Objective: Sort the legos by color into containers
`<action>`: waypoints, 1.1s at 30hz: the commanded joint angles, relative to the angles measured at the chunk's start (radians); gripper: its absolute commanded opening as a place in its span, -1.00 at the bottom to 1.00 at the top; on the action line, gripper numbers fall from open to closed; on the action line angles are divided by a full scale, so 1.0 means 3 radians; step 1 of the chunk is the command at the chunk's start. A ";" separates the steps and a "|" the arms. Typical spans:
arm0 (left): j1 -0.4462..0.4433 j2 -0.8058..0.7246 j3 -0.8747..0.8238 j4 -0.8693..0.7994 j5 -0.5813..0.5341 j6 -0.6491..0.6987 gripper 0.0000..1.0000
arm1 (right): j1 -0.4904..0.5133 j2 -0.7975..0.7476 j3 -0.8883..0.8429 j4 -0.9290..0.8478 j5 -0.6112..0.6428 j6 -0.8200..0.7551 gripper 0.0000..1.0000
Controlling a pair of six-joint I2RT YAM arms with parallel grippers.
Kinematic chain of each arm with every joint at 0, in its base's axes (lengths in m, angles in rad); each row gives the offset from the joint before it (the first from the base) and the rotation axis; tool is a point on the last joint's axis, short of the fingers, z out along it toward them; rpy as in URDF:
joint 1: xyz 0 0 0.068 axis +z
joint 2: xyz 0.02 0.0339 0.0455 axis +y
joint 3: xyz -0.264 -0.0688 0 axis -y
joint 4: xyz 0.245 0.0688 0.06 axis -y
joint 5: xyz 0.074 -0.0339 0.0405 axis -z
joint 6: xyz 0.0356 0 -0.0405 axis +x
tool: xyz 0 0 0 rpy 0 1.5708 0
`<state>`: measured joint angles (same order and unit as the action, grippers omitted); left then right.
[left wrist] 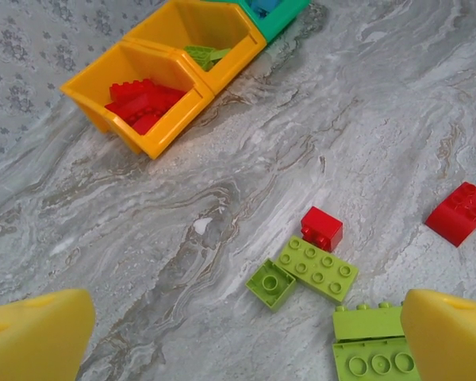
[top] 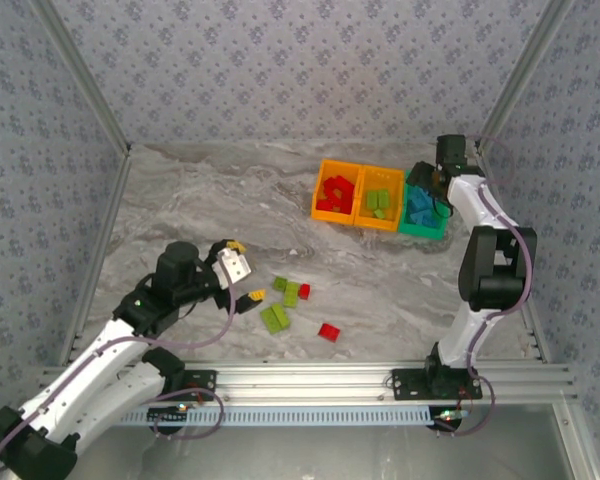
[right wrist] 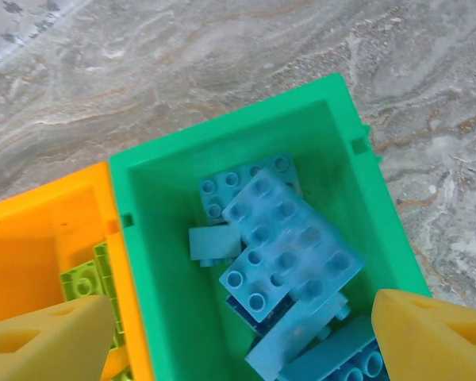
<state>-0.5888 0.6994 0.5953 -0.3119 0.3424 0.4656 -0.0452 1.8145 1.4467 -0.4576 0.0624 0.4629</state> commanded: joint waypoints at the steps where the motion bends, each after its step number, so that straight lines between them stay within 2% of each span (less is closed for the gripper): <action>1: 0.0023 -0.0083 -0.0004 0.0007 0.0102 0.0047 0.99 | 0.0059 -0.0259 0.0062 -0.0229 -0.0092 -0.0053 0.73; 5: -0.0012 -0.0187 -0.0074 -0.0211 0.0372 0.0471 0.99 | 0.0289 -0.0813 -0.0360 -0.0312 -0.0048 -0.0118 0.74; 8: -0.0072 -0.0264 -0.0147 -0.0312 0.0441 0.0746 0.98 | 0.0610 -0.1425 -0.0869 -0.0401 -0.0056 -0.0111 0.77; 11: -0.0120 -0.0291 -0.0204 -0.0350 0.0447 0.0906 0.99 | 0.1184 -0.2096 -0.1443 -0.0436 -0.0189 -0.0236 0.79; 13: -0.0134 -0.0284 -0.0229 -0.0402 0.0527 0.1023 0.99 | 0.1682 -0.2453 -0.1714 -0.0588 -0.0290 -0.0342 0.78; 16: -0.0133 -0.0220 -0.0262 -0.0450 0.0663 0.1159 0.98 | 0.2406 -0.2721 -0.1907 -0.0905 -0.0340 -0.0359 0.78; 19: -0.0138 -0.0068 -0.0247 -0.0533 0.0789 0.1257 0.98 | 0.3082 -0.2678 -0.1999 -0.1111 -0.0272 -0.0218 0.81; 22: -0.0136 0.0057 -0.0213 -0.0601 0.0888 0.1327 0.99 | 0.3571 -0.2350 -0.2066 -0.1178 -0.0288 -0.0225 0.90; 28: -0.0140 0.0062 -0.0261 -0.0558 0.0846 0.1336 0.99 | 0.3969 -0.1387 -0.1933 -0.1127 -0.0004 -0.0311 0.90; 33: -0.0164 0.0060 -0.0266 -0.0562 0.0812 0.1336 0.99 | 0.4044 -0.0879 -0.1836 -0.0898 0.0023 -0.0417 0.68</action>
<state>-0.6262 0.7269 0.5179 -0.4709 0.5575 0.8425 1.1606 1.5166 0.8627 -0.7437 0.0368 0.3664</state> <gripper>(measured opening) 0.992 0.850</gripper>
